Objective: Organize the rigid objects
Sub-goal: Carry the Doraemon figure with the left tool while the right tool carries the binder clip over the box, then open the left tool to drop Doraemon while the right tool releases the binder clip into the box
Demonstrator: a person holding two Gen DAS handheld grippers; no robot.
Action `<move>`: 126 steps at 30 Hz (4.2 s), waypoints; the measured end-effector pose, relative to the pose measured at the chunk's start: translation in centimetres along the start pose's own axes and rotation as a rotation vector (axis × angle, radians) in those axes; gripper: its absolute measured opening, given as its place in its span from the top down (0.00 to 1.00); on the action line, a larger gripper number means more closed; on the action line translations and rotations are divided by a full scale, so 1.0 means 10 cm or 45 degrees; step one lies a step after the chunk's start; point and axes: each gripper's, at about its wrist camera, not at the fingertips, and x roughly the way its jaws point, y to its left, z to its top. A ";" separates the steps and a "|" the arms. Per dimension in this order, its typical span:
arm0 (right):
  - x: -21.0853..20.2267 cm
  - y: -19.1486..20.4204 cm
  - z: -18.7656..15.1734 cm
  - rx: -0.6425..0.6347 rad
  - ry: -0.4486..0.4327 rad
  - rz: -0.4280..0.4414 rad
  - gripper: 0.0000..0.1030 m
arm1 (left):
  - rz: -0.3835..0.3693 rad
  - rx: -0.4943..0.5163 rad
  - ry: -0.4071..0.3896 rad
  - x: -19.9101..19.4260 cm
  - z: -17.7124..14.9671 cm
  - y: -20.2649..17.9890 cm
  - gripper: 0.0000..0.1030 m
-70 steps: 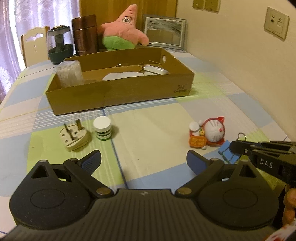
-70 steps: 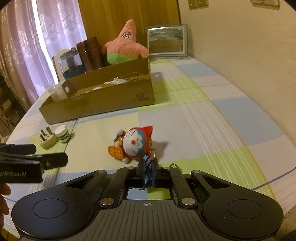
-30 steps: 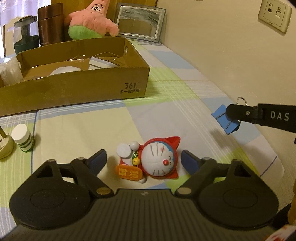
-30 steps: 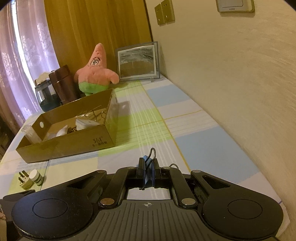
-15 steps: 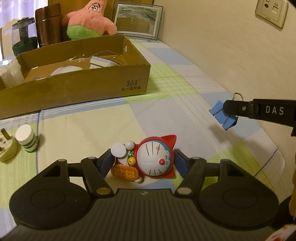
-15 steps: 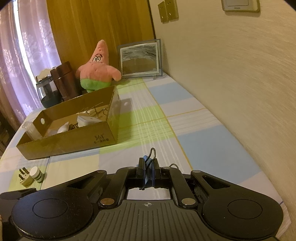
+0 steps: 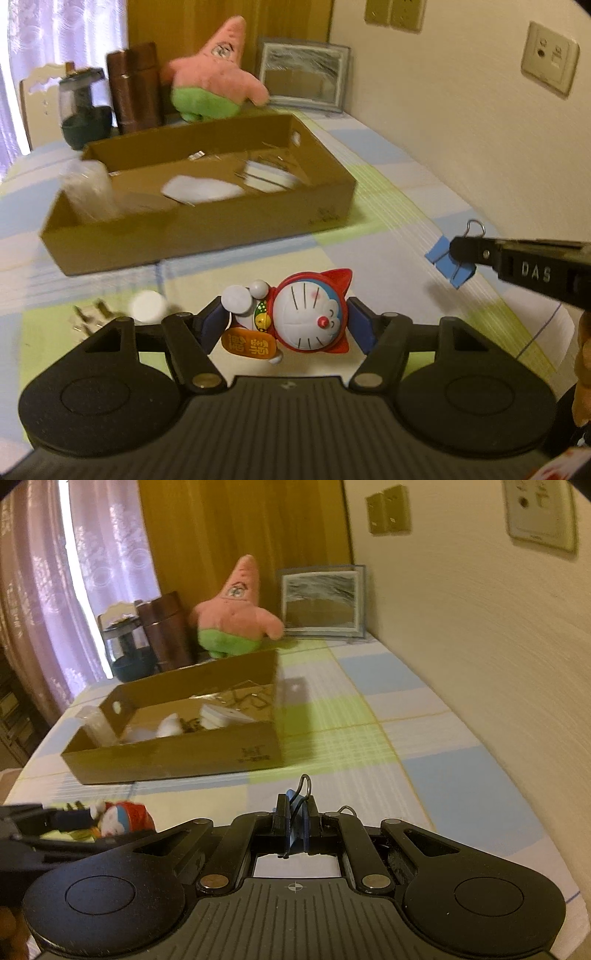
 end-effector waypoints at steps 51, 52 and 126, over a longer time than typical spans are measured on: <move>0.85 1.07 1.08 -0.255 -0.043 0.203 0.98 | 0.120 0.031 -0.106 -0.02 1.11 1.19 0.37; 0.89 1.06 1.11 -0.250 -0.040 0.208 0.98 | 0.120 0.033 -0.106 0.00 1.14 1.19 0.37; 2.07 0.76 1.43 -0.035 0.083 0.311 0.56 | 0.185 0.025 -0.042 0.99 1.64 1.56 0.29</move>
